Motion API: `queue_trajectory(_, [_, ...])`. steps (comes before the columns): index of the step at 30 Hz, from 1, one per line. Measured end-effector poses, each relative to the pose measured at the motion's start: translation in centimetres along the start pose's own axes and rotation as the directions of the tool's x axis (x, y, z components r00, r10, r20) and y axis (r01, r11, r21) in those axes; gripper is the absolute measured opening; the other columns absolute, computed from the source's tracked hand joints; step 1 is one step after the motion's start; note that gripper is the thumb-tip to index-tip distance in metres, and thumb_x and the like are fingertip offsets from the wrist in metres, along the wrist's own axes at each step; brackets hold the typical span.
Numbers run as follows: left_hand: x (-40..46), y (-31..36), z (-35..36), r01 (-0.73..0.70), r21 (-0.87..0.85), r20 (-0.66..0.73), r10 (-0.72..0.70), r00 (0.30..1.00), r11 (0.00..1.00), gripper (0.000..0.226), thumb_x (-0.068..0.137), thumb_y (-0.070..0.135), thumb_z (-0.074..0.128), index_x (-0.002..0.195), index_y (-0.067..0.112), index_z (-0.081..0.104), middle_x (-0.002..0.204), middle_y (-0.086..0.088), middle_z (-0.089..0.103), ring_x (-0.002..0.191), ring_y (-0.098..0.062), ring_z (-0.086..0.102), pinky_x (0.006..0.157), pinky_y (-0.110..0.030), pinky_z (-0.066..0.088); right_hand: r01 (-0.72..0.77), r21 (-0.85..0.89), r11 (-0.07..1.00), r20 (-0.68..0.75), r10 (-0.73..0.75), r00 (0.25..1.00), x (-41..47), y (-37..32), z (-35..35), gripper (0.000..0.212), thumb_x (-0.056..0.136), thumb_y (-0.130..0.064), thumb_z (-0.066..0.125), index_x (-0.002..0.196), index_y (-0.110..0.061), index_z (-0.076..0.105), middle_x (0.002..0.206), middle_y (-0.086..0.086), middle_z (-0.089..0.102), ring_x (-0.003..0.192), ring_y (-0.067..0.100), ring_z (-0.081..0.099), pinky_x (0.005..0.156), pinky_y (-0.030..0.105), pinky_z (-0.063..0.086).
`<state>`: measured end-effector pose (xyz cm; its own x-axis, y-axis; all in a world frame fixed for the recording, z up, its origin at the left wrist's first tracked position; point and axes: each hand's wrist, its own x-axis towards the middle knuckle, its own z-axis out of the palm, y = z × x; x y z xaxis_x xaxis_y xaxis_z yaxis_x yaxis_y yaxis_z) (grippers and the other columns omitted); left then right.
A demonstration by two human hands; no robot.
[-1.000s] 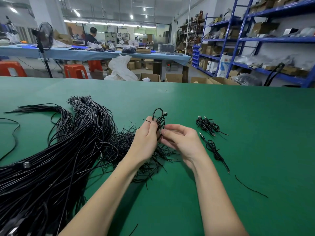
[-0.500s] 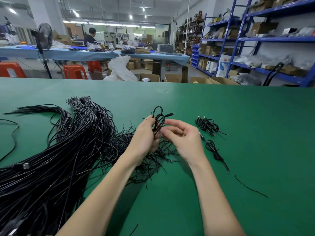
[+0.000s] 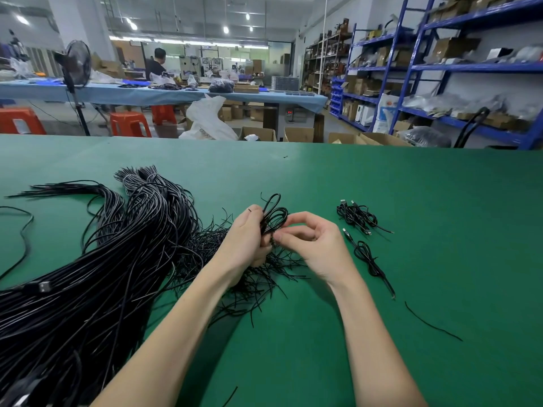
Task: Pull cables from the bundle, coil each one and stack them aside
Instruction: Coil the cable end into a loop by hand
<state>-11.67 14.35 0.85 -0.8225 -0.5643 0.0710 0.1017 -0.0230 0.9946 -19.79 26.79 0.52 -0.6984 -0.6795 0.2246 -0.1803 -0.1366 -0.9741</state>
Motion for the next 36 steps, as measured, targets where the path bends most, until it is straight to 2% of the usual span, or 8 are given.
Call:
queue_trajectory(7, [-0.3, 0.4, -0.1, -0.049, 0.119, 0.006, 0.048, 0.999, 0.992, 0.029, 0.106, 0.023, 0.031, 0.08, 0.018, 0.043, 0.053, 0.002, 0.032, 0.037, -0.012, 0.021, 0.041, -0.018, 0.015, -0.013, -0.018, 1.0, -0.011, 0.012, 1.0, 0.1, 0.3, 0.2, 0.017, 0.081, -0.003, 0.082, 0.094, -0.012, 0.074, 0.075, 0.001, 0.077, 0.072, 0.008, 0.068, 0.084, 0.024, 0.055])
queue_trajectory(10, [-0.4, 0.5, 0.1, -0.122, 0.319, -0.019, 0.135, 0.991, 0.94, 0.03, 0.103, 0.016, 0.033, 0.074, 0.019, 0.041, 0.049, 0.008, 0.039, 0.037, -0.011, 0.031, 0.039, -0.024, 0.023, 0.029, -0.129, 0.991, -0.035, -0.033, 0.999, 0.1, 0.3, 0.3, 0.021, 0.081, -0.006, 0.081, 0.093, -0.02, 0.071, 0.073, -0.005, 0.076, 0.069, 0.007, 0.067, 0.081, 0.021, 0.053])
queue_trajectory(14, [-0.4, 0.7, 0.5, -0.194, 0.537, 0.019, 0.218, 0.976, 0.821, 0.029, 0.103, 0.019, 0.036, 0.075, 0.019, 0.044, 0.056, 0.01, 0.049, 0.056, -0.016, 0.042, 0.056, -0.033, 0.034, 0.098, -0.325, 0.941, -0.122, -0.145, 0.982, -0.2, 0.3, 0.6, 0.028, 0.081, -0.01, 0.077, 0.095, -0.027, 0.059, 0.075, -0.013, 0.075, 0.066, 0.011, 0.071, 0.069, 0.016, 0.053])
queue_trajectory(20, [-0.9, 0.9, 0.9, -0.335, 0.675, 0.129, 0.342, 0.931, 0.657, 0.025, 0.106, 0.025, 0.032, 0.081, 0.024, 0.036, 0.059, 0.001, 0.051, 0.052, -0.006, 0.045, 0.049, -0.02, 0.03, -0.08, 0.071, 0.994, -0.099, 0.087, 0.991, 0.0, -0.4, 0.5, 0.026, 0.085, 0.007, 0.07, 0.098, -0.014, 0.061, 0.073, 0.009, 0.074, 0.061, 0.018, 0.065, 0.066, 0.03, 0.058])
queue_trajectory(24, [-1.0, 0.7, 0.7, -0.374, 0.737, 0.175, 0.375, 0.91, 0.564, 0.02, 0.107, 0.03, 0.03, 0.088, 0.024, 0.035, 0.059, 0.002, 0.049, 0.054, -0.011, 0.046, 0.053, -0.032, 0.028, -0.206, 0.313, 0.927, 0.059, 0.198, 0.978, -0.1, -1.3, -0.1, 0.022, 0.086, 0.011, 0.066, 0.1, -0.007, 0.065, 0.08, 0.011, 0.075, 0.064, 0.015, 0.069, 0.065, 0.022, 0.058])
queue_trajectory(27, [-1.1, 0.6, 0.7, -0.395, 0.773, 0.209, 0.388, 0.898, 0.496, 0.016, 0.107, 0.03, 0.03, 0.095, 0.02, 0.035, 0.063, -0.001, 0.054, 0.06, -0.017, 0.052, 0.059, -0.041, 0.036, -0.257, 0.322, 0.911, 0.056, 0.253, 0.966, 0.1, -1.4, -0.1, 0.021, 0.09, 0.006, 0.062, 0.109, -0.001, 0.065, 0.088, 0.01, 0.075, 0.074, 0.014, 0.071, 0.072, 0.025, 0.06])
queue_trajectory(30, [-1.3, 0.6, 0.8, -0.405, 0.788, 0.237, 0.378, 0.895, 0.464, 0.014, 0.107, 0.03, 0.03, 0.1, 0.019, 0.035, 0.066, -0.002, 0.058, 0.063, -0.023, 0.056, 0.064, -0.044, 0.043, -0.307, 0.272, 0.912, 0.054, 0.304, 0.951, 0.3, -1.8, -0.3, 0.009, 0.093, 0.001, 0.061, 0.095, -0.004, 0.069, 0.077, 0.001, 0.071, 0.066, 0.006, 0.066, 0.063, 0.019, 0.055])
queue_trajectory(36, [-1.4, 0.4, 0.8, -0.431, 0.789, 0.287, 0.358, 0.888, 0.437, 0.012, 0.108, 0.032, 0.03, 0.101, 0.022, 0.031, 0.065, 0.002, 0.056, 0.062, -0.019, 0.055, 0.061, -0.04, 0.038, -0.434, 0.505, 0.746, 0.148, 0.421, 0.895, 0.1, -1.8, -1.5, 0.033, 0.089, 0.002, 0.063, 0.059, -0.007, 0.075, 0.074, 0.009, 0.069, 0.063, 0.012, 0.062, 0.058, 0.019, 0.056])
